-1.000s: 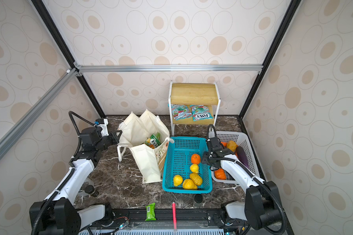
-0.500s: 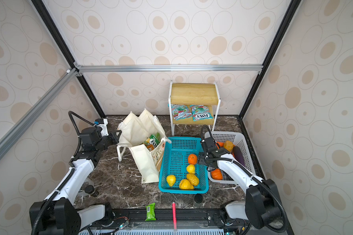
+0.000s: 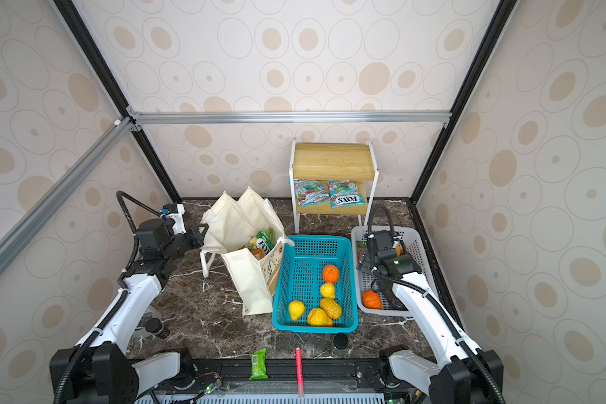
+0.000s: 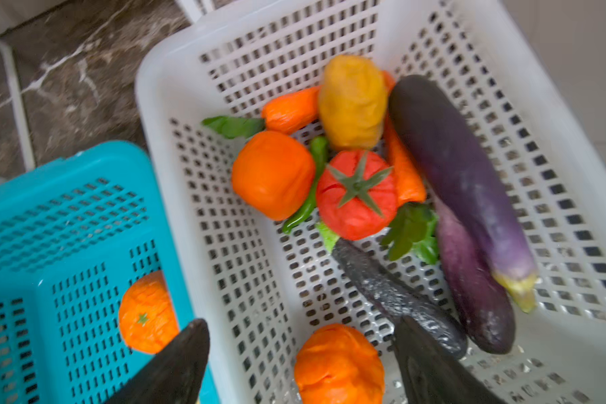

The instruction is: Place the food into the grocery bag and tie it

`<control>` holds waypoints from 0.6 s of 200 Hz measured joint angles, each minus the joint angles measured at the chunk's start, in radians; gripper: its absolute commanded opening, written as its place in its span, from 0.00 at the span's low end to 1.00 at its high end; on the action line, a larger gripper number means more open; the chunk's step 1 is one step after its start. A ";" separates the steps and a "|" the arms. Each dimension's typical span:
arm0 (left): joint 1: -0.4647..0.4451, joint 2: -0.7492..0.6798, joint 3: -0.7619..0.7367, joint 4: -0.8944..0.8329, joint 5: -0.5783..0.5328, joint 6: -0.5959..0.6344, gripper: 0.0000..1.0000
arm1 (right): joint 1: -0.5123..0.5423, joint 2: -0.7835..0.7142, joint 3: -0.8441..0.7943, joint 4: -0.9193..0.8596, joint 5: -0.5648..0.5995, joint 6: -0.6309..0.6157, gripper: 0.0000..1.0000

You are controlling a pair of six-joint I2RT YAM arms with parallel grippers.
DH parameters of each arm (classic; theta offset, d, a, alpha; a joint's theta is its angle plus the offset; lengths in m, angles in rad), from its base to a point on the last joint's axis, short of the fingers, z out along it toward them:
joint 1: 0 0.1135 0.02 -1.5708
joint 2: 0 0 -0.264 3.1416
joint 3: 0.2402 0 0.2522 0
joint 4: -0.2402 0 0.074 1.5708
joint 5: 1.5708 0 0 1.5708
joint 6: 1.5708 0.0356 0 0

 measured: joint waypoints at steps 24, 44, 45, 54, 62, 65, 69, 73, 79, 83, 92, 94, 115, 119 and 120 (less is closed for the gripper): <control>0.000 0.000 0.000 0.000 0.000 0.000 0.00 | -0.082 -0.014 0.000 -0.024 0.041 0.025 0.85; 0.000 0.000 0.000 0.000 0.000 0.000 0.00 | -0.117 0.021 0.000 -0.027 0.098 0.032 0.84; 0.000 0.000 0.000 0.000 0.000 0.000 0.00 | -0.118 0.024 0.000 -0.027 0.100 0.032 0.84; 0.000 0.000 0.000 0.000 0.001 0.000 0.00 | -0.125 0.058 0.000 -0.026 0.134 0.032 0.84; 0.000 0.000 0.000 0.000 0.000 0.000 0.00 | -0.128 0.096 0.001 -0.026 0.162 0.032 0.84; 0.000 0.000 0.000 0.000 0.001 0.000 0.00 | -0.129 0.116 0.002 -0.027 0.174 0.031 0.84; 0.000 0.000 0.000 0.000 0.001 0.000 0.00 | -0.129 0.137 0.003 -0.027 0.189 0.032 0.84; 0.000 0.000 0.000 0.000 0.001 0.000 0.00 | -0.130 0.160 0.005 -0.028 0.202 0.031 0.84; 0.000 0.000 0.000 0.000 0.001 0.000 0.00 | -0.130 0.191 0.010 -0.031 0.220 0.028 0.84; 0.000 0.000 0.000 0.000 0.001 0.000 0.00 | -0.130 0.212 0.014 -0.032 0.232 0.027 0.84; 0.000 0.000 0.000 0.000 0.002 0.000 0.00 | -0.130 0.249 0.022 -0.033 0.261 0.025 0.84; 0.000 0.000 0.000 0.000 0.002 0.000 0.00 | -0.130 0.253 0.023 -0.033 0.266 0.024 0.83; 0.000 0.000 0.000 0.000 0.002 0.000 0.00 | -0.131 0.311 0.042 -0.031 0.336 0.008 0.83; 0.000 0.000 0.000 0.000 0.002 0.000 0.00 | -0.131 0.324 0.048 -0.034 0.351 0.007 0.83; 0.000 0.000 0.000 0.000 0.002 0.000 0.00 | -0.131 0.328 0.050 -0.035 0.356 0.006 0.83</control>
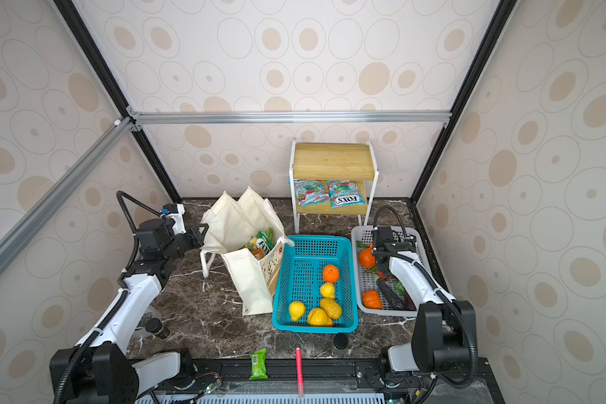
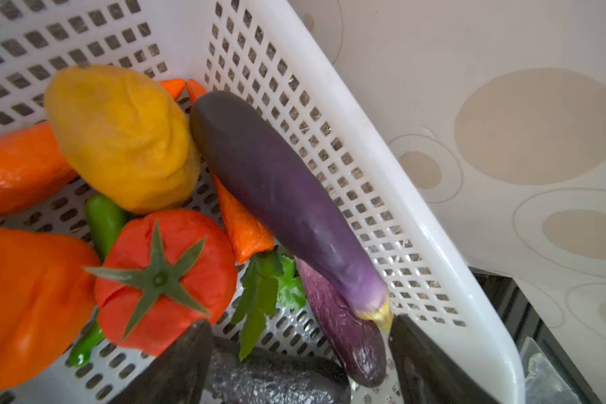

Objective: Place the food into the grocery bag and tie it
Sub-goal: 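Move the right gripper over the purple eggplant in the white basket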

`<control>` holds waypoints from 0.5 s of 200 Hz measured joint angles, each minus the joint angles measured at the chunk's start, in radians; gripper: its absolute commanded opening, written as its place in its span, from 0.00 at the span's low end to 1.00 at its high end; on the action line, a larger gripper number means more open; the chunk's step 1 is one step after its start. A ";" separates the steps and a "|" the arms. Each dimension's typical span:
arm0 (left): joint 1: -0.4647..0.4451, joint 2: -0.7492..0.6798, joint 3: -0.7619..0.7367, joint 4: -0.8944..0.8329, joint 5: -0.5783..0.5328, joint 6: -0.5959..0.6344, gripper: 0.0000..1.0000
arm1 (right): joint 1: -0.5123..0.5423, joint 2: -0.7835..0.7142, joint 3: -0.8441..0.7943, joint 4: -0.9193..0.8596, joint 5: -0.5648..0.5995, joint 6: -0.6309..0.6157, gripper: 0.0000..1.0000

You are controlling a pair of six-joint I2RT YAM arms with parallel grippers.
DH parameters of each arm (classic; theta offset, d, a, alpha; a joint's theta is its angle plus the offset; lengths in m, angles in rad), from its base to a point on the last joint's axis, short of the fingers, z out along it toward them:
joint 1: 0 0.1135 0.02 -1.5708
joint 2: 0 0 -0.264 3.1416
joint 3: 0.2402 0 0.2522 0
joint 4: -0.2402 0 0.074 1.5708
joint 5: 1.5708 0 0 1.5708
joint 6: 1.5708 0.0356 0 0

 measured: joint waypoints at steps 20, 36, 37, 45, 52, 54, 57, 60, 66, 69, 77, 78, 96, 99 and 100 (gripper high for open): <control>0.000 0.000 0.000 0.000 0.000 0.000 0.00 | 0.000 0.061 0.033 -0.005 0.063 -0.008 0.80; 0.000 0.000 0.000 0.000 0.001 0.000 0.00 | 0.000 0.098 0.049 -0.004 0.091 -0.015 0.79; 0.000 0.000 0.000 0.000 0.001 0.000 0.00 | -0.001 0.101 0.050 -0.004 0.093 -0.016 0.79; 0.000 0.000 0.000 0.000 0.001 0.000 0.00 | -0.001 0.116 0.053 0.001 0.098 -0.021 0.79; 0.000 0.000 0.000 0.000 0.001 0.000 0.00 | -0.001 0.127 0.054 0.006 0.100 -0.026 0.79; 0.000 0.000 0.000 0.000 0.001 0.000 0.00 | -0.001 0.129 0.054 0.006 0.100 -0.027 0.79; 0.000 0.000 0.000 0.000 0.001 0.000 0.00 | -0.001 0.132 0.054 0.009 0.101 -0.029 0.79; 0.000 0.000 0.000 0.000 0.001 0.000 0.00 | -0.001 0.137 0.054 0.010 0.101 -0.031 0.79; 0.000 0.000 0.000 0.000 0.001 0.000 0.00 | -0.002 0.142 0.054 0.015 0.102 -0.035 0.78; 0.000 0.000 0.000 0.000 0.001 0.000 0.00 | -0.002 0.143 0.053 0.018 0.102 -0.037 0.78; 0.000 0.000 0.000 0.000 0.001 0.000 0.00 | -0.006 0.146 0.053 0.024 0.101 -0.041 0.77; 0.000 0.000 0.000 0.000 0.001 0.000 0.00 | -0.007 0.146 0.053 0.024 0.101 -0.043 0.76; 0.000 0.000 0.000 0.000 0.001 0.000 0.00 | -0.019 0.146 0.053 0.040 0.097 -0.050 0.73; 0.000 0.000 0.000 0.000 0.001 0.000 0.00 | -0.023 0.146 0.053 0.044 0.095 -0.055 0.73; 0.000 0.000 0.000 0.000 0.001 0.000 0.00 | -0.023 0.146 0.053 0.045 0.094 -0.054 0.73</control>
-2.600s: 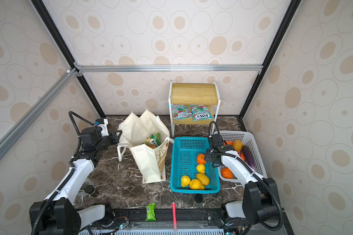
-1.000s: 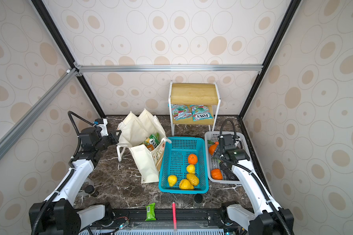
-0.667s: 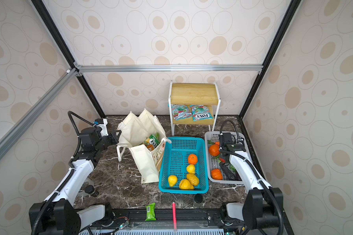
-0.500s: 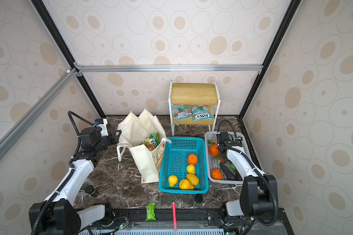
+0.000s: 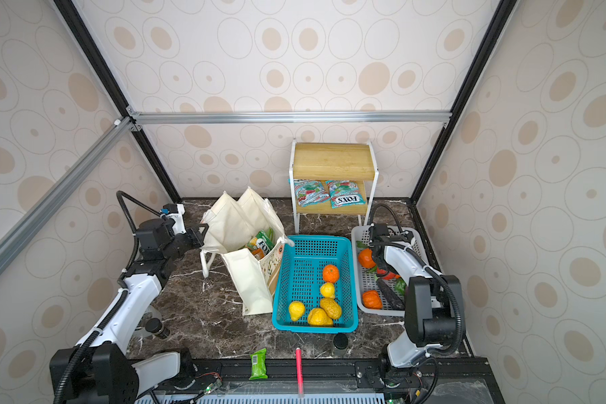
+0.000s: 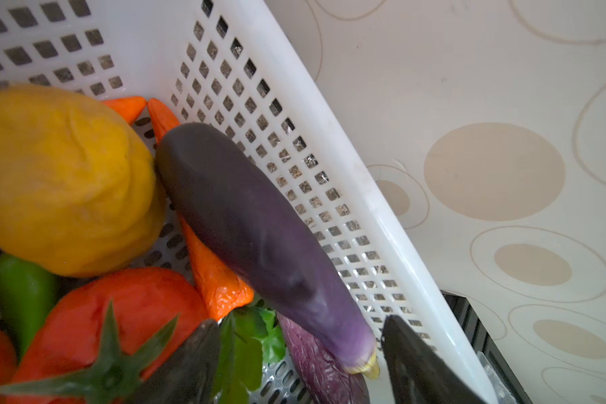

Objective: Place the food into the grocery bag and tie it
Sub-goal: 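Move the right gripper over the purple eggplant in the white basket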

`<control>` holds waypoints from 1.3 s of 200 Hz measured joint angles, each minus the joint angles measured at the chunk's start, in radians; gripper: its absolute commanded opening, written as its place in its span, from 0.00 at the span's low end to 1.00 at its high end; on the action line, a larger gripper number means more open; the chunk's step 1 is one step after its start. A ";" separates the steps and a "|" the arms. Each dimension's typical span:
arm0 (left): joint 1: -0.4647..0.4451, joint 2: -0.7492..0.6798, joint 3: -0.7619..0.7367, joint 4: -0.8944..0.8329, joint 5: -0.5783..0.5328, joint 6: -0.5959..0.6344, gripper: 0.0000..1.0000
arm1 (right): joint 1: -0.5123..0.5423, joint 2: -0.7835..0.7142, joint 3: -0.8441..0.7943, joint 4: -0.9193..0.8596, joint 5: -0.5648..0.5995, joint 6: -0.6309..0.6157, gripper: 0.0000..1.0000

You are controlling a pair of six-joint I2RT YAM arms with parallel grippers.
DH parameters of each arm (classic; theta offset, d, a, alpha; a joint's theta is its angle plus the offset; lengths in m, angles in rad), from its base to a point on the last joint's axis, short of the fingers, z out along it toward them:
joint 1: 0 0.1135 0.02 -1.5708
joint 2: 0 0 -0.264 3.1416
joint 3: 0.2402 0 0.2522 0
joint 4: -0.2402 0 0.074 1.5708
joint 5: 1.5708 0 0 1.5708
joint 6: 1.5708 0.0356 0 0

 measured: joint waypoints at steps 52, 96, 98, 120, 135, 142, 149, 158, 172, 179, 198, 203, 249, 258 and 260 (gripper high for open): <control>0.000 0.000 0.000 0.000 0.000 0.000 0.00 | -0.047 -0.002 -0.029 0.093 -0.096 -0.029 0.70; 0.000 0.000 0.000 0.000 -0.001 0.000 0.00 | -0.099 -0.040 -0.080 0.150 -0.193 -0.044 0.70; 0.000 0.000 0.000 0.000 -0.001 0.000 0.00 | -0.101 -0.040 -0.080 0.153 -0.200 -0.044 0.70; 0.000 0.000 0.000 0.000 -0.002 0.000 0.00 | -0.122 -0.051 -0.093 0.188 -0.240 -0.044 0.70; 0.000 0.000 0.000 0.000 -0.002 0.000 0.00 | -0.129 -0.057 -0.103 0.199 -0.254 -0.044 0.70; 0.000 0.001 0.000 0.000 -0.002 0.000 0.00 | -0.129 -0.058 -0.103 0.199 -0.254 -0.044 0.70; 0.000 0.001 0.000 0.000 -0.002 0.000 0.00 | -0.129 -0.058 -0.103 0.199 -0.248 -0.044 0.70; 0.000 0.002 0.000 0.000 -0.002 0.000 0.00 | -0.129 -0.056 -0.101 0.191 -0.237 -0.043 0.70; 0.000 0.002 0.000 0.000 -0.002 0.000 0.00 | -0.130 -0.042 -0.087 0.168 -0.218 -0.043 0.70; 0.000 0.002 0.000 0.000 -0.002 0.000 0.00 | -0.130 -0.027 -0.073 0.157 -0.209 -0.042 0.70; 0.000 0.002 0.000 0.000 -0.002 0.000 0.00 | -0.130 0.018 -0.039 0.143 -0.187 -0.039 0.75; 0.000 0.002 0.000 0.000 -0.002 0.000 0.00 | -0.130 0.026 -0.037 0.143 -0.182 -0.041 0.76; 0.000 0.002 0.000 0.000 -0.002 0.000 0.00 | -0.136 0.053 -0.032 0.148 -0.192 -0.060 0.70; 0.000 0.002 0.000 0.000 -0.002 0.000 0.00 | -0.136 0.062 -0.031 0.153 -0.192 -0.066 0.66; 0.000 0.002 0.000 0.000 -0.002 0.000 0.00 | -0.136 0.063 -0.031 0.154 -0.193 -0.064 0.64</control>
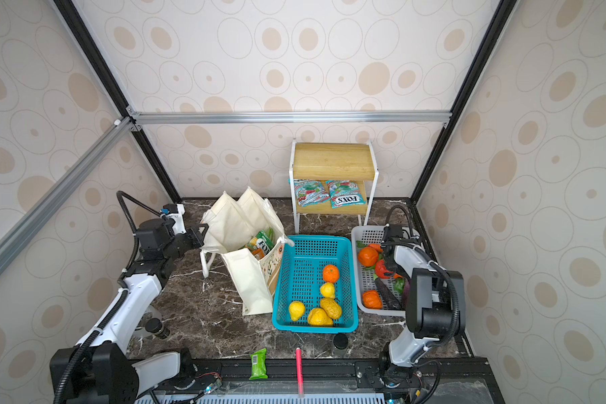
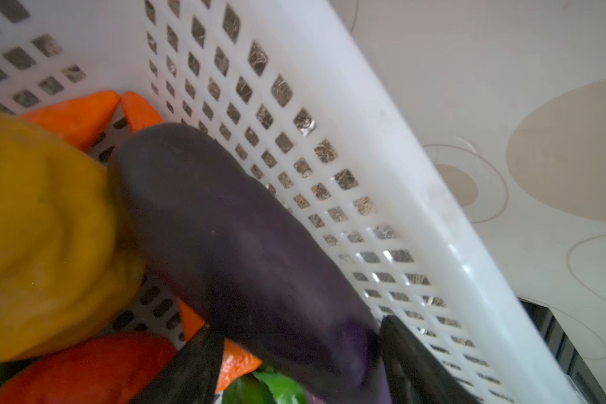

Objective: Place the food into the grocery bag and tie it
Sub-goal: 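Move the right gripper over the purple eggplant in the white basket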

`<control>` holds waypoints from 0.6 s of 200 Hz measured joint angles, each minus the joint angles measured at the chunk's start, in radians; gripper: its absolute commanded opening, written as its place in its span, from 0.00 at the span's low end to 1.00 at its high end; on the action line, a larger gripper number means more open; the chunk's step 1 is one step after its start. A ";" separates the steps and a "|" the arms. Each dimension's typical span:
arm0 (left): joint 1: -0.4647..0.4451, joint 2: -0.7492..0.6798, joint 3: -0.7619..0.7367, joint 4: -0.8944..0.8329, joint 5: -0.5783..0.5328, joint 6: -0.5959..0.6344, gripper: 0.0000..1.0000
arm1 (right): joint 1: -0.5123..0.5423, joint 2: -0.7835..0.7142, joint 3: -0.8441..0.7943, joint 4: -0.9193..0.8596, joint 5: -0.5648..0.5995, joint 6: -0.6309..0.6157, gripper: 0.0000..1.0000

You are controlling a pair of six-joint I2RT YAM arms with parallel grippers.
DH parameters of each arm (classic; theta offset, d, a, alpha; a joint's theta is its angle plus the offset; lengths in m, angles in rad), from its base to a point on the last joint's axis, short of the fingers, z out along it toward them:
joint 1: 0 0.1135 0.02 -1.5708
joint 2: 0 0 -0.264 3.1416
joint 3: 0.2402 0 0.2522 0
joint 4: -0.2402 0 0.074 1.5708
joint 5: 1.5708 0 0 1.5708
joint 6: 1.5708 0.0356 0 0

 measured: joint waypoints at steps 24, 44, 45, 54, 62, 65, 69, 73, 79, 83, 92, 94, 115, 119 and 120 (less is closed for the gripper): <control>0.000 0.000 0.000 0.000 0.000 0.000 0.00 | 0.002 0.002 0.002 0.008 -0.002 -0.006 0.54; 0.000 0.000 0.000 0.000 0.000 0.000 0.00 | 0.001 0.002 0.002 0.004 0.007 -0.006 0.51; 0.000 0.000 0.000 0.000 0.000 0.000 0.00 | 0.001 0.002 0.002 0.004 0.008 -0.006 0.51; 0.000 0.000 0.000 0.000 0.000 0.000 0.00 | 0.001 0.002 0.001 0.003 0.011 -0.005 0.49; 0.000 0.000 0.000 0.000 0.000 0.000 0.00 | 0.001 0.002 0.001 0.003 0.015 -0.005 0.48; 0.000 0.000 0.000 0.000 0.000 0.000 0.00 | 0.002 0.002 0.001 0.002 0.017 -0.006 0.48; 0.000 0.000 0.000 0.000 0.000 0.000 0.00 | 0.001 0.002 0.001 0.002 0.019 -0.006 0.48; 0.000 0.000 0.000 0.000 0.000 0.000 0.00 | 0.001 0.002 0.001 0.002 0.020 -0.006 0.48; 0.000 0.000 0.000 0.000 0.000 0.000 0.00 | 0.001 0.001 0.001 0.002 0.021 -0.006 0.45; 0.000 0.000 0.000 0.000 0.000 0.000 0.00 | 0.002 0.000 0.001 0.002 0.021 -0.006 0.43; 0.000 0.000 0.000 0.000 0.000 0.000 0.00 | 0.002 -0.003 0.001 0.002 0.021 -0.007 0.42; 0.000 0.000 0.000 0.000 0.000 0.000 0.00 | 0.002 -0.004 0.000 0.004 0.021 -0.004 0.42; 0.000 0.000 0.000 0.000 0.000 0.000 0.00 | 0.005 -0.026 -0.007 0.014 0.019 -0.008 0.43; 0.000 0.000 0.000 0.000 0.000 0.000 0.00 | 0.006 -0.028 -0.007 0.014 0.019 -0.008 0.43; 0.000 0.000 0.000 0.000 0.000 0.000 0.00 | 0.006 -0.029 -0.007 0.014 0.019 -0.009 0.43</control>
